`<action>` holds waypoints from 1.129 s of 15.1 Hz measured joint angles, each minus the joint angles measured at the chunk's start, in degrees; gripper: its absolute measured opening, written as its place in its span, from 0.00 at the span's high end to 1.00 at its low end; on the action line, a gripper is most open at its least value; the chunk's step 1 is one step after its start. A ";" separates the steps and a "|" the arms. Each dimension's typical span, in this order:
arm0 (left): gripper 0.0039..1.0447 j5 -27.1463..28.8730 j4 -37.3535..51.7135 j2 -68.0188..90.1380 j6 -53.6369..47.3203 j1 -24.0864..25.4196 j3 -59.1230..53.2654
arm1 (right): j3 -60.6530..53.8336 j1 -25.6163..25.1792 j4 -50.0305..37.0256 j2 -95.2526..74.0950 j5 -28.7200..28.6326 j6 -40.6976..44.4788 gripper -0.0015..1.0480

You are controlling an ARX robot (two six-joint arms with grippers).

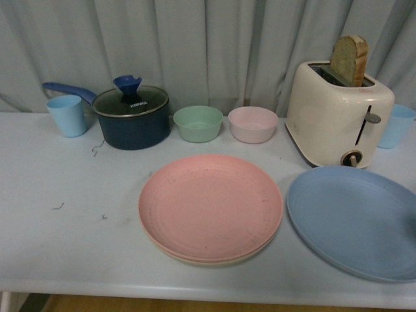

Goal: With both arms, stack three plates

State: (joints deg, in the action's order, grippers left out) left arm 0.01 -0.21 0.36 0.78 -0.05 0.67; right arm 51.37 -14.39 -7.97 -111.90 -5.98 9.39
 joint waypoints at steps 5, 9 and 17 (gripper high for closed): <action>0.06 0.00 0.02 0.00 0.00 0.00 0.00 | 6.38 1.77 -0.42 -7.02 3.08 -0.07 0.06; 0.06 -0.02 0.00 0.00 0.00 0.00 0.00 | 7.76 3.48 -0.94 -9.73 4.68 0.00 0.29; 0.06 0.00 0.00 0.00 0.00 0.00 0.00 | 1.22 0.81 -2.27 0.22 -0.44 -0.48 0.97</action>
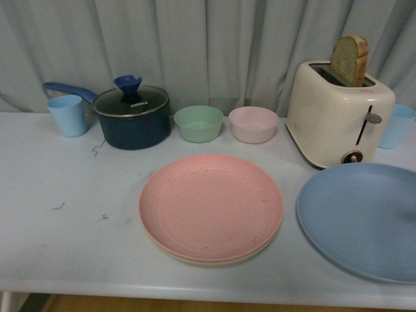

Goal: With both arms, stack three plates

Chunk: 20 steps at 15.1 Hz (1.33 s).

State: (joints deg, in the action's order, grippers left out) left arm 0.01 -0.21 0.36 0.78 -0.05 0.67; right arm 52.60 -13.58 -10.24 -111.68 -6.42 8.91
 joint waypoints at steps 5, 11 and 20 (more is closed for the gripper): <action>0.06 0.00 0.00 0.00 -0.02 0.00 0.00 | -9.75 1.73 8.94 28.17 -11.72 -0.87 0.97; 0.06 0.00 0.00 0.00 0.00 0.00 0.00 | -0.52 20.79 -3.54 10.58 -4.09 -25.57 0.97; 0.06 -0.02 0.00 0.00 0.00 0.00 0.00 | 6.71 28.41 -3.06 1.18 0.44 -32.96 0.97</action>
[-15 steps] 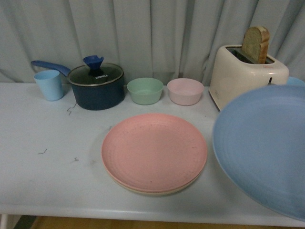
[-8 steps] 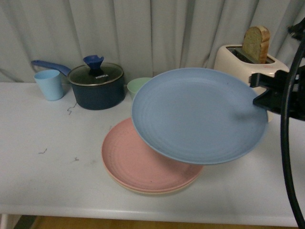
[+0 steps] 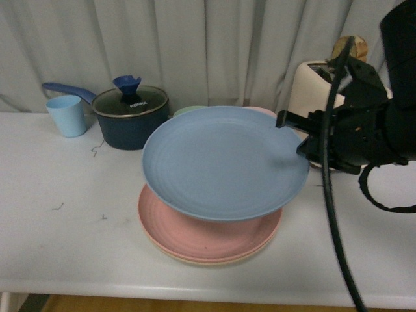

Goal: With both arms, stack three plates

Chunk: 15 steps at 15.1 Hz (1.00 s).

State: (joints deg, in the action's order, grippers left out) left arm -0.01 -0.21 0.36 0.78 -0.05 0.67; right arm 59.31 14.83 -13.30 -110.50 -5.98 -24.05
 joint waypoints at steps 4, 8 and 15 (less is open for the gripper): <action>0.06 0.02 0.00 0.00 0.00 0.00 0.00 | 1.73 2.43 0.90 -4.26 3.17 -0.46 0.97; 0.06 0.02 0.00 0.00 0.00 0.00 0.00 | 2.78 2.51 1.79 -4.94 4.87 -0.55 0.97; 0.06 0.02 0.00 0.00 0.00 0.00 0.00 | 3.45 3.61 2.03 -7.58 6.23 -1.38 0.74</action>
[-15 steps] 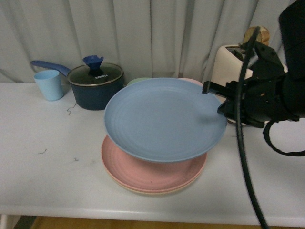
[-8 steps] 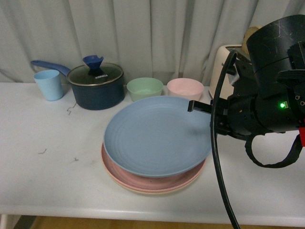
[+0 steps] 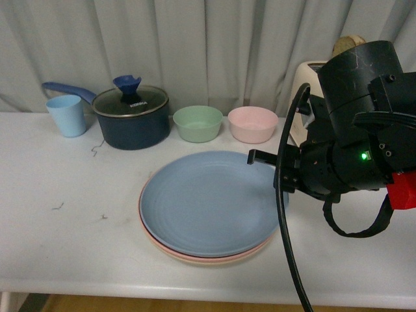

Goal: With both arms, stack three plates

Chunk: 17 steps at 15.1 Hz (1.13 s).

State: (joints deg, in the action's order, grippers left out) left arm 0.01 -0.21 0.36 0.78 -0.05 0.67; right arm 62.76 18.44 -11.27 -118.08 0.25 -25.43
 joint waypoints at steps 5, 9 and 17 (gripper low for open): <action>0.06 0.00 0.00 0.00 0.00 0.00 0.00 | -9.51 1.14 -4.44 13.64 -0.59 0.70 0.29; 0.06 0.00 0.00 0.00 0.00 0.00 0.00 | -9.40 1.40 -5.01 17.40 -0.55 1.75 0.06; 0.06 0.00 0.02 0.00 -0.02 0.00 0.00 | -42.64 -6.60 -56.46 31.65 11.93 24.09 0.79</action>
State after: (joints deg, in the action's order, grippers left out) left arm 0.01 -0.19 0.36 0.75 -0.05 0.67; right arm 20.12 11.84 -67.72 -86.43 12.19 -1.34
